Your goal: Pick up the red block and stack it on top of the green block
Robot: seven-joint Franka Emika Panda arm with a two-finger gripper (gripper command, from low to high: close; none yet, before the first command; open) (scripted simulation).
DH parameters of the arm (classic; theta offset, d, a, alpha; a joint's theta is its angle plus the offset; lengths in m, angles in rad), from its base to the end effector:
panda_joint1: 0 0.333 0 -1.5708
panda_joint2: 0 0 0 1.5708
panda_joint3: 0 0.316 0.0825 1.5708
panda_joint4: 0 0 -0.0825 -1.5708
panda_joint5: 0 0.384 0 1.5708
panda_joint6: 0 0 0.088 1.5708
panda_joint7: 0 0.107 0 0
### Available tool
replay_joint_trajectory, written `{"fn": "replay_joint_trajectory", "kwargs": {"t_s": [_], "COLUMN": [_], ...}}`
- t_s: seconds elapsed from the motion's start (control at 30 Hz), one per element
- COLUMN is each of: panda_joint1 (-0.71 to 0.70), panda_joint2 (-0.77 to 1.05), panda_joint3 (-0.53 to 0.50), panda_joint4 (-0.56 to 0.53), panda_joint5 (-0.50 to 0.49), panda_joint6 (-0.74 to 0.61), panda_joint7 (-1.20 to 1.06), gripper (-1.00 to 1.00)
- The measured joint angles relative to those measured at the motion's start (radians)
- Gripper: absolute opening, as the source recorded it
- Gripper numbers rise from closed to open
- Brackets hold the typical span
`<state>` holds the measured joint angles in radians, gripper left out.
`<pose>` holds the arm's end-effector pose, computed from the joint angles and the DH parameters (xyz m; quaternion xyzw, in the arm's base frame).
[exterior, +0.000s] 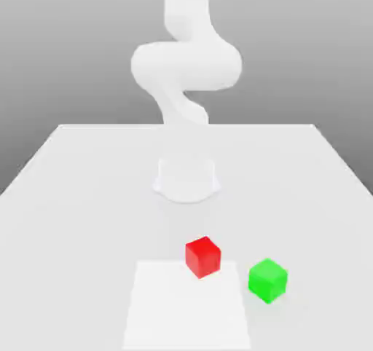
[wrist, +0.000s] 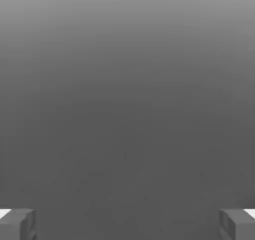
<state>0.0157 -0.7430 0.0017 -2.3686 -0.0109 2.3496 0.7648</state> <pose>0.3717 0.0065 0.6610 -0.8714 0.3393 -0.3295 0.1298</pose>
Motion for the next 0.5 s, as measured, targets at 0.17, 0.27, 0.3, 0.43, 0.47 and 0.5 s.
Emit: {"fn": "replay_joint_trajectory", "kwargs": {"t_s": [0.17, 0.27, 0.3, 0.43, 0.47, 0.5], "panda_joint1": [0.036, 0.059, 0.066, 0.098, 0.107, 0.116], "panda_joint2": [0.14, 0.223, 0.251, 0.372, 0.406, 0.443], "panda_joint3": [-0.007, -0.018, -0.023, -0.044, -0.051, -0.057], "panda_joint4": [-0.163, -0.261, -0.294, -0.436, -0.474, -0.513], "panda_joint5": [-0.022, -0.031, -0.033, -0.037, -0.036, -0.034], "panda_joint6": [0.118, 0.189, 0.212, 0.313, 0.341, 0.371], "panda_joint7": [-0.089, -0.145, -0.166, -0.257, -0.284, -0.313], "gripper": [0.0, 0.0, 0.0, 0.0, 0.0, 0.0]}}
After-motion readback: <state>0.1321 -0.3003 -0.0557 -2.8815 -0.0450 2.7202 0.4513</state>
